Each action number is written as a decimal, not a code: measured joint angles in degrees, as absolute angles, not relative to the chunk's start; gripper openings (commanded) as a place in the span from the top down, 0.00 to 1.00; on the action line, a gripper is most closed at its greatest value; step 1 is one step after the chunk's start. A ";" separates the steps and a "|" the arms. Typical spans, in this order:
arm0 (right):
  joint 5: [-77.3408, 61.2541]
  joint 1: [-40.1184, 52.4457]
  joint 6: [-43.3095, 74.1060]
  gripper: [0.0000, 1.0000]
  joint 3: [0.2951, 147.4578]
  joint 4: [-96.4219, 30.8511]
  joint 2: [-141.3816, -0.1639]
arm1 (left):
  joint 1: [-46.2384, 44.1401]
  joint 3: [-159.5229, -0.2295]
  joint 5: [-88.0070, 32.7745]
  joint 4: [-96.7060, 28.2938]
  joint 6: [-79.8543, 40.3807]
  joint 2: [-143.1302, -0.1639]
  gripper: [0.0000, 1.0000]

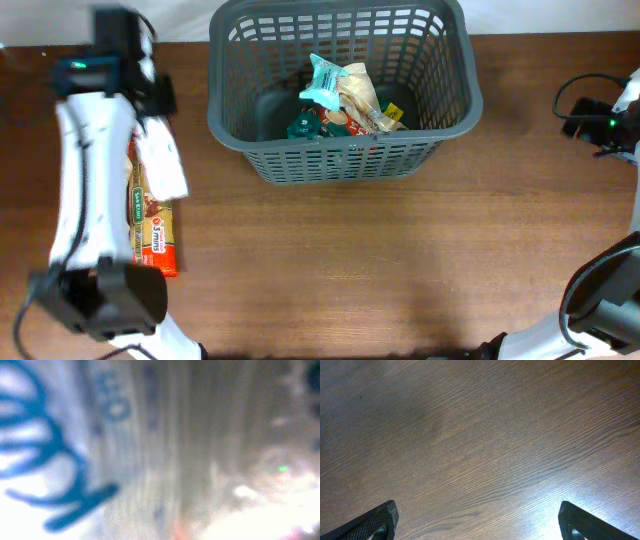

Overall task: Pack container
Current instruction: 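Carry the tissue boxes into the basket and release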

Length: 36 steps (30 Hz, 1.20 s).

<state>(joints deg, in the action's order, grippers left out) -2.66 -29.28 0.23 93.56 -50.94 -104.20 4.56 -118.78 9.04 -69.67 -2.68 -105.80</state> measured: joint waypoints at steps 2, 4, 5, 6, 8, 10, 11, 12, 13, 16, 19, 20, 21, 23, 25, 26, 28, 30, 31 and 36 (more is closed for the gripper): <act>-2.63 -29.26 0.25 0.01 93.56 -50.94 -104.20 | 4.23 -125.69 9.28 -69.01 0.67 -104.05 0.98; -2.63 -29.26 0.25 0.01 93.56 -50.94 -104.20 | 3.40 -131.92 8.95 -67.66 5.28 -101.95 0.98; -2.63 -29.26 0.25 0.01 93.56 -50.94 -104.20 | 2.61 -134.50 8.12 -66.52 7.94 -101.03 0.98; -2.63 -29.26 0.25 0.01 93.56 -50.94 -104.20 | 1.34 -137.03 6.42 -64.90 11.38 -100.07 0.98; -2.63 -29.26 0.25 0.01 93.56 -50.94 -104.20 | -1.21 -139.76 2.70 -62.57 16.88 -98.87 0.98; -2.63 -29.26 0.25 0.01 93.56 -50.92 -104.20 | -5.61 -141.40 -3.36 -59.88 24.34 -97.76 0.98; -2.61 -29.26 0.23 0.01 93.58 -50.94 -104.20 | -6.81 -141.56 -5.06 -59.40 26.55 -97.62 0.98; -2.63 -29.26 0.23 0.01 93.56 -50.92 -104.20 | -8.73 -141.64 -6.92 -59.02 29.30 -97.62 0.98; -2.63 -29.26 0.27 0.01 93.56 -50.94 -104.20 | -10.79 -141.64 -8.75 -58.92 32.42 -97.82 0.98; -2.63 -29.26 0.25 0.01 93.56 -50.94 -104.20 | -16.88 -141.64 -12.58 -59.22 41.01 -100.38 0.98; -2.61 -29.26 0.23 0.01 93.56 -50.94 -104.20 | -21.23 -141.56 -14.17 -60.42 48.56 -104.73 0.98; -2.63 -29.26 0.25 0.01 93.56 -50.94 -104.20 | -22.35 -141.43 -14.33 -60.60 50.70 -106.63 0.98; -2.61 -29.26 0.25 0.01 93.56 -50.94 -104.20 | -23.29 -141.36 -14.31 -60.64 52.47 -108.64 0.98; -2.63 -29.26 0.25 0.01 93.56 -50.94 -104.20 | -24.73 -141.14 -13.76 -60.64 54.96 -112.84 0.98; -2.63 -29.26 0.27 0.01 93.56 -50.94 -104.20 | -25.78 -141.03 -12.12 -60.64 56.62 -117.45 0.98; -2.61 -29.26 0.23 0.01 93.56 -50.94 -104.20 | -26.11 -140.90 -11.18 -60.66 57.08 -119.22 0.98; -2.63 -29.26 0.25 0.01 93.56 -50.94 -104.20 | -26.70 -140.73 -8.62 -61.12 57.84 -122.85 0.98; -2.63 -29.26 0.21 0.01 93.56 -50.94 -104.20 | -27.29 -140.44 -5.45 -61.76 58.35 -126.34 0.98; -2.63 -29.26 0.23 0.01 93.56 -50.94 -104.20 | -27.55 -140.22 -3.88 -62.15 58.57 -127.85 0.98; -2.63 -29.26 0.23 0.01 93.56 -50.94 -104.20 | -28.95 -139.83 3.77 -63.31 59.46 -131.92 0.16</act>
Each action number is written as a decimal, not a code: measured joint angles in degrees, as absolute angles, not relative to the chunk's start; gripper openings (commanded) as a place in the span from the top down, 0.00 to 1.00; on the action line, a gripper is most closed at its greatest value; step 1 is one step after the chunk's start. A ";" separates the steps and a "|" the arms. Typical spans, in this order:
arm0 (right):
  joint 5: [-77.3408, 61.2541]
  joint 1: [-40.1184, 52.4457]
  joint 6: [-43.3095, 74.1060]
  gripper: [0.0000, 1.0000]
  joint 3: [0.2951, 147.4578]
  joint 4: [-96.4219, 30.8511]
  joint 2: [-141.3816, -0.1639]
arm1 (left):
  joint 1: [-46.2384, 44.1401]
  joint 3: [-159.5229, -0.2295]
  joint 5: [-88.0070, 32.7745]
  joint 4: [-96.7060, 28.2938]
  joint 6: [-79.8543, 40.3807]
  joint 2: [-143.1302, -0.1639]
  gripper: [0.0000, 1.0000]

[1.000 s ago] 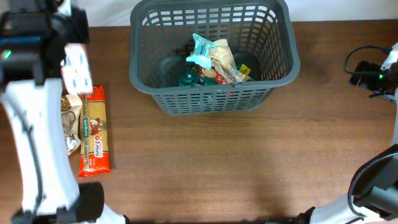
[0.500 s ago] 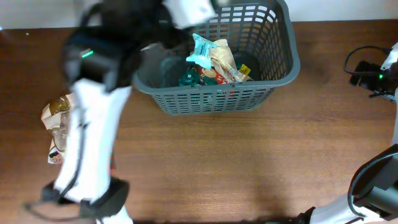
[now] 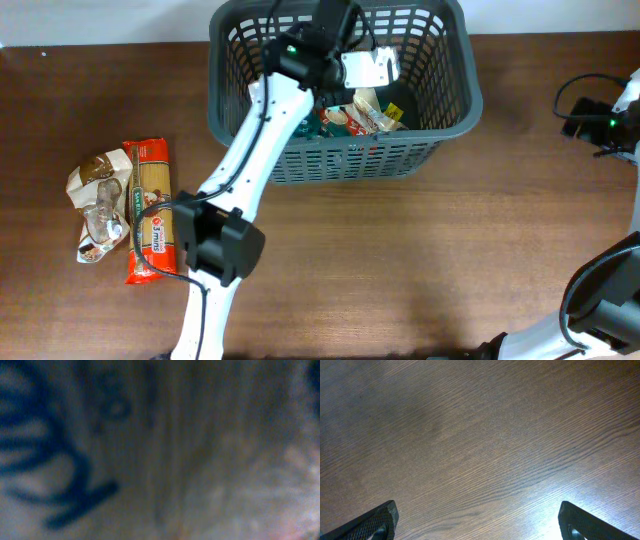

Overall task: Pack container
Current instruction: 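Carry the tissue boxes into the basket and release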

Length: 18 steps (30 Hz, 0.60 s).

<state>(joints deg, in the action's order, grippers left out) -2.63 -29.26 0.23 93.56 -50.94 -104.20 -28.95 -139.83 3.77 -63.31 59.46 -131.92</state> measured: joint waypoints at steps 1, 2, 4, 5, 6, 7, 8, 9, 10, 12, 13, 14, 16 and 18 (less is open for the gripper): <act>-2.61 -29.26 0.21 0.01 93.56 -50.92 -104.20 | -29.26 -139.81 5.30 -63.24 59.27 -132.09 0.01; -2.63 -29.26 0.25 0.01 93.56 -50.94 -104.20 | -29.69 -139.81 7.62 -62.87 58.85 -132.09 0.01; -2.61 -29.26 0.23 0.01 93.56 -50.96 -104.20 | -30.59 -140.40 12.40 -61.39 57.25 -132.07 0.01; -2.63 -29.26 0.25 0.01 93.56 -50.92 -104.20 | -31.00 -141.23 14.59 -60.66 56.07 -132.07 0.01; -2.63 -29.26 0.27 0.01 93.56 -50.94 -104.20 | -31.31 -142.47 16.16 -60.64 54.61 -132.07 0.01; -2.61 -29.26 0.25 0.01 93.56 -50.94 -104.20 | -31.59 -144.51 17.54 -60.66 52.34 -132.07 0.01; -2.63 -29.26 0.21 0.01 93.56 -50.94 -104.20 | -31.73 -146.32 18.37 -60.66 50.72 -132.03 0.01; -2.63 -29.26 0.23 0.01 93.56 -50.94 -104.20 | -31.70 -148.68 19.11 -60.90 48.71 -131.83 0.01; -2.63 -29.26 0.25 0.01 93.56 -50.92 -104.20 | -31.57 -150.85 19.81 -61.49 46.92 -131.31 0.01; -2.63 -29.26 0.30 0.01 93.56 -50.94 -104.20 | -30.89 -154.39 20.93 -64.25 44.05 -128.92 0.01; -2.63 -29.26 0.23 0.01 93.56 -50.94 -104.20 | -30.35 -155.48 21.58 -65.71 42.72 -127.09 0.01; -2.63 -29.28 0.25 0.01 93.56 -50.94 -104.20 | -29.67 -156.31 22.31 -67.18 41.34 -124.66 0.01; -2.63 -29.26 0.25 0.01 93.56 -50.92 -104.20 | -28.14 -156.68 23.27 -69.95 39.07 -119.90 0.01; -2.63 -29.26 0.25 0.01 93.56 -50.94 -104.20 | -26.02 -156.29 24.10 -71.77 36.84 -114.24 0.01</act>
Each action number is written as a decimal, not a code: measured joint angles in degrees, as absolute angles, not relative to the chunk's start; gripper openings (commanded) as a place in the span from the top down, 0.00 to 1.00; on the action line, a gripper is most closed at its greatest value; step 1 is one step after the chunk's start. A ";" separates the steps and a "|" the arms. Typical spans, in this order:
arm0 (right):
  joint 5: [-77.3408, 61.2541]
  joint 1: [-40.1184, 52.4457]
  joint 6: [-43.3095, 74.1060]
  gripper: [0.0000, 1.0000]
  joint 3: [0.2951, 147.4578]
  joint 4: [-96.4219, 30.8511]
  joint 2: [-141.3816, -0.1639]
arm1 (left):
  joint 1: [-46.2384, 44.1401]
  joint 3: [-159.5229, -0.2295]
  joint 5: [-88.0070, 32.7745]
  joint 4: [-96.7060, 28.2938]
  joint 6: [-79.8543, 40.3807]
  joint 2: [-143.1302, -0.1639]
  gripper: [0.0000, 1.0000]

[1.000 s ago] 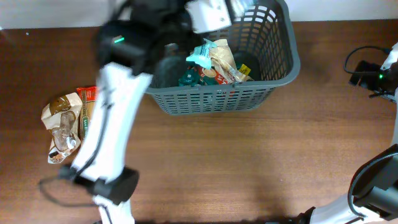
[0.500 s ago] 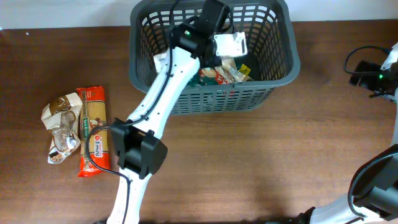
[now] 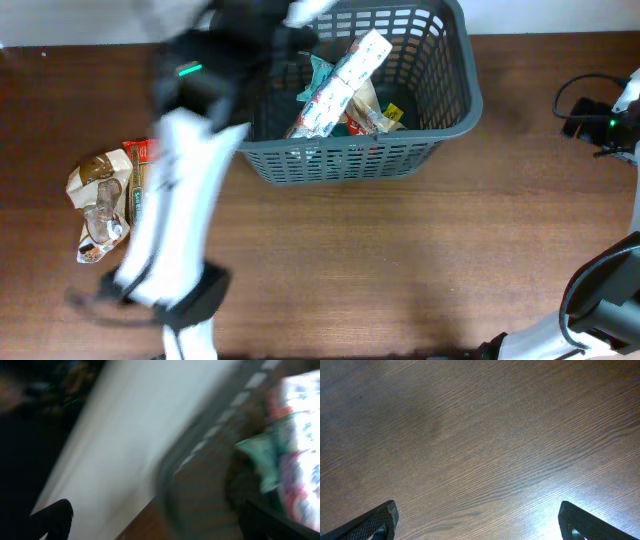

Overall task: Pack container
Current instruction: 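Carry the tissue boxes into the basket and release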

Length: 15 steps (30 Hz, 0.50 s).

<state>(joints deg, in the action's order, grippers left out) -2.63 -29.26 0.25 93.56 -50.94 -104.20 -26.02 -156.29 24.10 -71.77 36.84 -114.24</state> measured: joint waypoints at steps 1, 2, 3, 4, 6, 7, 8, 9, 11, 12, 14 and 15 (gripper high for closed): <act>-2.61 -29.26 0.23 0.01 93.56 -50.94 -104.20 | -24.97 -155.44 24.36 -72.03 36.03 -111.33 0.01; -2.61 -29.26 0.23 0.01 93.56 -50.94 -104.20 | -23.73 -153.99 24.60 -72.10 35.38 -108.36 0.01; -2.63 -29.26 0.25 0.01 93.56 -50.94 -104.20 | -22.44 -152.03 24.93 -72.07 34.79 -105.23 0.01; -2.63 -29.26 0.23 0.01 93.56 -50.94 -104.20 | -21.12 -149.47 25.08 -72.05 34.26 -101.97 0.01; -2.63 -29.26 0.25 0.01 93.56 -50.94 -104.20 | -17.89 -142.47 25.23 -72.79 32.27 -95.31 0.01; -2.61 -29.26 0.23 0.01 93.56 -50.96 -104.20 | -15.84 -138.37 25.32 -74.02 30.85 -92.14 0.01; -2.61 -29.26 0.23 0.01 93.56 -50.92 -104.20 | -13.45 -134.30 25.43 -75.68 29.17 -89.43 0.01; -2.61 -29.26 0.27 0.01 93.56 -50.94 -104.20 | -10.70 -129.97 25.23 -77.30 27.27 -87.07 0.00; -2.61 -29.26 0.23 0.01 93.56 -50.94 -104.20 | -4.32 -120.60 23.51 -79.35 23.00 -83.72 0.01; -2.61 -29.26 0.23 0.01 93.56 -50.92 -104.20 | -2.22 -117.58 22.70 -79.72 21.69 -83.02 0.00; -2.61 -29.26 0.23 0.01 93.56 -50.94 -104.20 | 3.14 -109.01 19.51 -79.75 17.96 -82.46 0.01; -2.61 -29.28 0.21 0.01 93.56 -50.92 -104.20 | 5.39 -104.66 18.06 -79.35 16.29 -82.85 0.01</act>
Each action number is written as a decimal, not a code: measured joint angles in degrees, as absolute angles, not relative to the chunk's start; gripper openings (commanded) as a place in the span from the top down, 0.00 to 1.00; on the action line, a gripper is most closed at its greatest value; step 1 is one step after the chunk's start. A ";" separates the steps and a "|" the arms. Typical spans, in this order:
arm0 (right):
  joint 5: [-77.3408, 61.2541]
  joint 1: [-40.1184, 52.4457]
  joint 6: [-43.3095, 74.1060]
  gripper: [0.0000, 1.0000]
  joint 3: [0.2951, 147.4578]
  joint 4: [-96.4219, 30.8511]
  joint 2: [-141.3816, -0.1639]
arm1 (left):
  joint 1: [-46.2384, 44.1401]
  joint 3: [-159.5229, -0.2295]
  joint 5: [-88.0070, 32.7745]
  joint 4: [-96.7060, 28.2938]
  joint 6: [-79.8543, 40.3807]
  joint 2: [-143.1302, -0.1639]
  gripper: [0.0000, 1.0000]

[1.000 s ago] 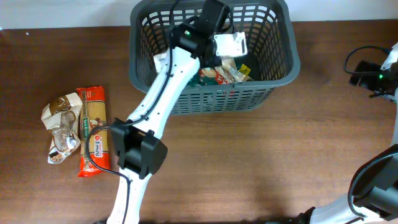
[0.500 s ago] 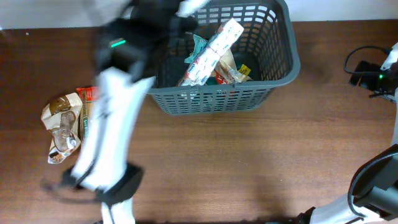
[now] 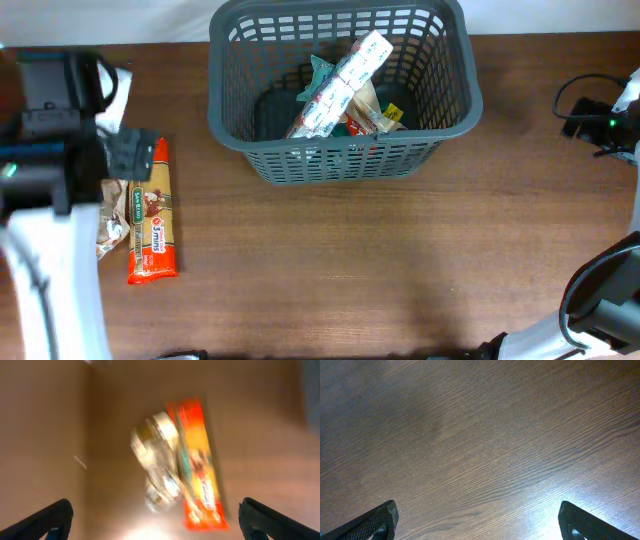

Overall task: Pack container
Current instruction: 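Carry the tissue boxes into the basket and release, then grasp the red-topped spaghetti package with the left gripper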

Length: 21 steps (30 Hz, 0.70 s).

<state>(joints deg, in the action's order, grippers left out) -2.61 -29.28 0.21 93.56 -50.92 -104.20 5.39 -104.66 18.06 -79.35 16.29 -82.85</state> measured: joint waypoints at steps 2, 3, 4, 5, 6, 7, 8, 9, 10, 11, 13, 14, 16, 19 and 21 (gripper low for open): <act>-2.61 -29.26 0.25 0.01 93.56 -50.92 -104.20 | 9.06 -95.81 15.68 -76.99 13.45 -84.66 0.01; -2.59 -29.26 0.23 0.01 93.56 -50.92 -104.20 | 10.48 -91.72 14.70 -75.20 12.40 -85.69 0.00; -2.61 -29.26 0.25 0.01 93.56 -50.92 -104.20 | 11.75 -87.55 13.72 -73.21 11.46 -87.02 0.00; -2.61 -29.26 0.23 0.01 93.56 -50.94 -104.20 | 12.60 -84.09 12.95 -71.42 10.68 -88.27 0.00; -2.61 -29.26 0.23 0.01 93.56 -50.94 -104.20 | 13.19 -81.32 12.36 -69.93 10.11 -89.56 0.00; -2.63 -29.26 0.25 0.01 93.56 -50.92 -104.20 | 13.52 -79.35 11.97 -68.49 9.65 -90.63 0.00; -2.63 -29.26 0.23 0.01 93.56 -50.94 -104.20 | 13.78 -77.62 11.64 -66.98 9.08 -91.79 0.00; -2.63 -29.26 0.21 0.01 93.56 -50.92 -104.20 | 13.98 -76.44 11.31 -65.91 8.51 -92.86 0.00; -2.63 -29.26 0.27 0.01 93.56 -50.92 -104.20 | 14.13 -75.61 11.20 -64.60 7.75 -94.02 0.00; -2.63 -29.26 0.25 0.01 93.56 -50.94 -104.20 | 14.24 -75.29 11.03 -63.51 7.16 -95.20 0.00; -2.63 -29.26 0.27 0.01 93.56 -50.94 -104.20 | 14.52 -75.20 10.90 -61.52 6.20 -97.54 0.00; -2.63 -29.26 0.27 0.01 93.56 -50.94 -104.20 | 14.61 -75.20 10.87 -60.55 5.89 -98.74 0.00; -2.61 -29.26 0.25 0.01 93.56 -50.92 -104.20 | 14.70 -75.20 10.87 -59.05 5.48 -101.06 0.00; -2.63 -29.26 0.23 0.01 93.56 -50.94 -104.20 | 14.70 -75.20 10.79 -56.45 4.99 -104.22 0.00; -2.61 -29.26 0.25 0.01 93.56 -50.94 -104.20 | 14.70 -75.20 10.85 -54.74 4.84 -106.19 0.00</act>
<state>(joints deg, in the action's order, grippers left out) -2.61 -29.26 0.25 93.56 -50.94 -104.20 14.70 -75.20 10.85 -54.74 4.84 -106.19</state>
